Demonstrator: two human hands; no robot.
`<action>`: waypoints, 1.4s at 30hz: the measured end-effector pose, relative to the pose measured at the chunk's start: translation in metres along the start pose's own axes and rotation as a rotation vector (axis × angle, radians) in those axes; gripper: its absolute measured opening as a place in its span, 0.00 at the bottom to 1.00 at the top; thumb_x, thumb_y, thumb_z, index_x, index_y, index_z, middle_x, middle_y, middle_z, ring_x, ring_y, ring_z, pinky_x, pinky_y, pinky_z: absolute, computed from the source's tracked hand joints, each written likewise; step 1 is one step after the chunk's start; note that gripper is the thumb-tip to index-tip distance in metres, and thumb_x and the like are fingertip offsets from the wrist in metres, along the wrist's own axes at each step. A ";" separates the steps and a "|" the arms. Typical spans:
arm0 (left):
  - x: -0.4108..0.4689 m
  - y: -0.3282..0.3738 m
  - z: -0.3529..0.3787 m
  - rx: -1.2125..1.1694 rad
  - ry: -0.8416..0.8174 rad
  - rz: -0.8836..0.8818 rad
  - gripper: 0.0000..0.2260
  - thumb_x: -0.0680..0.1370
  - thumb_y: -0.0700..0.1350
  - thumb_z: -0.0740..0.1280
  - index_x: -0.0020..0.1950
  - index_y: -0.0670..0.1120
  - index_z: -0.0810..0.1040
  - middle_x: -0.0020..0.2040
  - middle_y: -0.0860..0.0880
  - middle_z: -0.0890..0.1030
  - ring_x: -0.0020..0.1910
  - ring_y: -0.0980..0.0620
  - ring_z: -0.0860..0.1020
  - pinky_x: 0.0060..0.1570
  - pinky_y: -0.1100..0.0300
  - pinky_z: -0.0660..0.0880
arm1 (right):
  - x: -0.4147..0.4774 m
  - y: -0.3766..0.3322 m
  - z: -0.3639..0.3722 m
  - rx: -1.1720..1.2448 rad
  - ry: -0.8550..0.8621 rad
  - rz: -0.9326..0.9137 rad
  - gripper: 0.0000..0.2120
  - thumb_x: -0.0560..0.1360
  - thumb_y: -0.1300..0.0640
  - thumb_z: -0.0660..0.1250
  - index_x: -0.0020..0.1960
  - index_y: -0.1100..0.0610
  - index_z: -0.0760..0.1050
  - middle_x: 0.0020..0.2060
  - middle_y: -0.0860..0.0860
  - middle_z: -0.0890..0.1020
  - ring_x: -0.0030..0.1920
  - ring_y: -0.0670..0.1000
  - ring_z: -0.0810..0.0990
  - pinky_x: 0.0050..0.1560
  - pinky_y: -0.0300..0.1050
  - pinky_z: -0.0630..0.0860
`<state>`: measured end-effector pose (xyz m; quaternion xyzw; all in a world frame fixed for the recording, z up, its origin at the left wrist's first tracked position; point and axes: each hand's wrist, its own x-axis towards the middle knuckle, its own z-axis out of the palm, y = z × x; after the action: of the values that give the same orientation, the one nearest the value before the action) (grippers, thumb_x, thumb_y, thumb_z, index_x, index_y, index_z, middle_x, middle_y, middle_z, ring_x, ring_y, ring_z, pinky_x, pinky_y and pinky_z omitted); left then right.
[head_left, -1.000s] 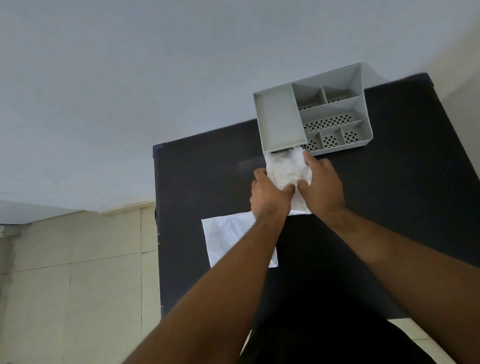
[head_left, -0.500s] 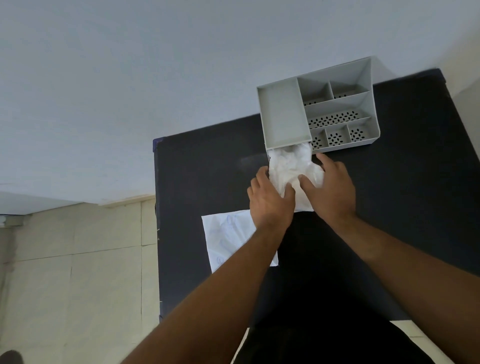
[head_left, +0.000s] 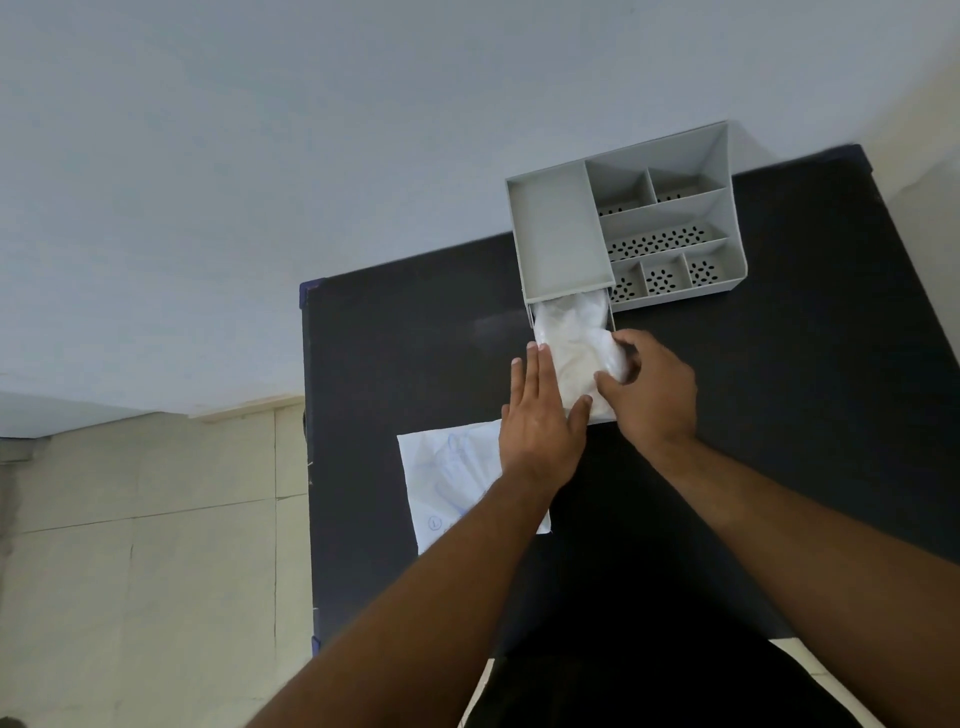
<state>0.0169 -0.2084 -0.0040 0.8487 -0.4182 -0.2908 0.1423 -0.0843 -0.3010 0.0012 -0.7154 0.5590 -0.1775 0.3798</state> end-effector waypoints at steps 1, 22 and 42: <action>0.002 0.003 -0.002 0.027 -0.008 -0.007 0.34 0.85 0.60 0.55 0.84 0.50 0.41 0.84 0.53 0.42 0.82 0.51 0.40 0.77 0.41 0.56 | 0.001 -0.002 0.001 -0.003 0.010 -0.006 0.24 0.70 0.59 0.78 0.65 0.55 0.77 0.51 0.53 0.84 0.50 0.51 0.82 0.55 0.52 0.81; 0.003 -0.004 -0.006 0.476 -0.147 0.155 0.35 0.84 0.64 0.48 0.84 0.44 0.43 0.84 0.48 0.39 0.82 0.46 0.36 0.75 0.38 0.55 | -0.017 0.005 -0.009 -0.513 -0.226 -0.191 0.20 0.82 0.52 0.61 0.74 0.49 0.71 0.59 0.52 0.75 0.47 0.54 0.81 0.43 0.48 0.77; 0.028 -0.002 -0.036 0.586 -0.139 0.185 0.57 0.70 0.76 0.63 0.83 0.42 0.41 0.84 0.45 0.41 0.82 0.41 0.41 0.73 0.34 0.56 | 0.013 -0.005 -0.014 -0.723 -0.257 -0.414 0.34 0.78 0.44 0.62 0.78 0.61 0.62 0.76 0.57 0.68 0.74 0.58 0.66 0.65 0.57 0.70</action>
<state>0.0534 -0.2296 0.0133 0.7899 -0.5684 -0.2013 -0.1114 -0.0864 -0.3171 0.0119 -0.9156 0.3783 0.0479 0.1279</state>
